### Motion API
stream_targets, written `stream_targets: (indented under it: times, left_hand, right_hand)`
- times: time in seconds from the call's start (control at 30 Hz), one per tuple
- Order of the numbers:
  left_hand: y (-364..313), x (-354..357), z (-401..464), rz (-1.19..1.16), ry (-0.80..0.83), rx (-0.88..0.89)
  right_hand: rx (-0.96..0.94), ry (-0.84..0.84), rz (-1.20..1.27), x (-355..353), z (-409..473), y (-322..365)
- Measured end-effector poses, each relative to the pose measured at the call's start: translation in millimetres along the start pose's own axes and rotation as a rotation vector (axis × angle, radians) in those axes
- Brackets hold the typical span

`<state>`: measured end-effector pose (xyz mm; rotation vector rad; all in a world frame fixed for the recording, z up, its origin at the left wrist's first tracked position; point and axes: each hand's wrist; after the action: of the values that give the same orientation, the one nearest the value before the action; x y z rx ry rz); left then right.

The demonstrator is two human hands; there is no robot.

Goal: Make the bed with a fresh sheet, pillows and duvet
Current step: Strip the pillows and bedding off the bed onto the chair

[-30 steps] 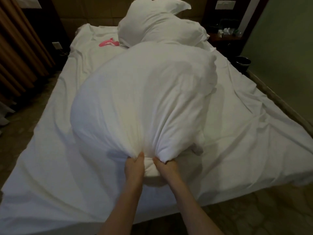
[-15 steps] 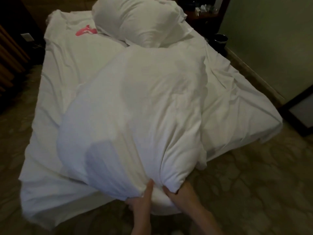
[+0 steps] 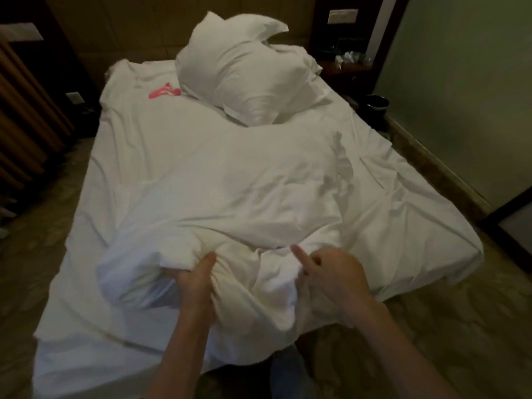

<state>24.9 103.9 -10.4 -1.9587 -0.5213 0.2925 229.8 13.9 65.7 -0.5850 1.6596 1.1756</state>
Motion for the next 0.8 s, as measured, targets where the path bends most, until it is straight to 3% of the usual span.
stream_targets:
  times: [0.1,0.17,0.27,0.4,0.53,0.67,0.8]
  left_hand:
    - [-13,29,18,0.091,-0.026,0.077]
    - [-16,47,30,0.178,-0.063,0.169]
    - [-22,88,49,0.299,0.032,0.144]
    - [-31,152,78,0.724,0.041,0.075]
    - [-35,214,108,1.062,0.055,-0.067]
    - [-14,259,162,1.168,0.02,-0.148]
    - [-2,290,201,1.174,-0.187,-0.193]
  right_hand:
    - [-0.031,-0.406,0.065,-13,64,-5]
    - [-0.103,-0.466,0.081,-13,121,-9]
    - [-0.146,-0.311,-0.071,-5,214,-10]
    - [-0.028,-0.117,-0.135,15,327,-9]
    - [0.088,-0.036,-0.153,30,435,-24]
    - [0.178,-0.044,-0.096,48,521,-41]
    - [0.172,-0.064,-0.092,63,591,-49]
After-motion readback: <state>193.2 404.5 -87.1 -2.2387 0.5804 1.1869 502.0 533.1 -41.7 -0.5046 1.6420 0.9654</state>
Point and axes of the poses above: each hand's wrist, its own z-axis towards the middle knuckle, its own x-axis out of the palm, y = z × x, and after that the axes turned 11 degrees about -y, right-handed
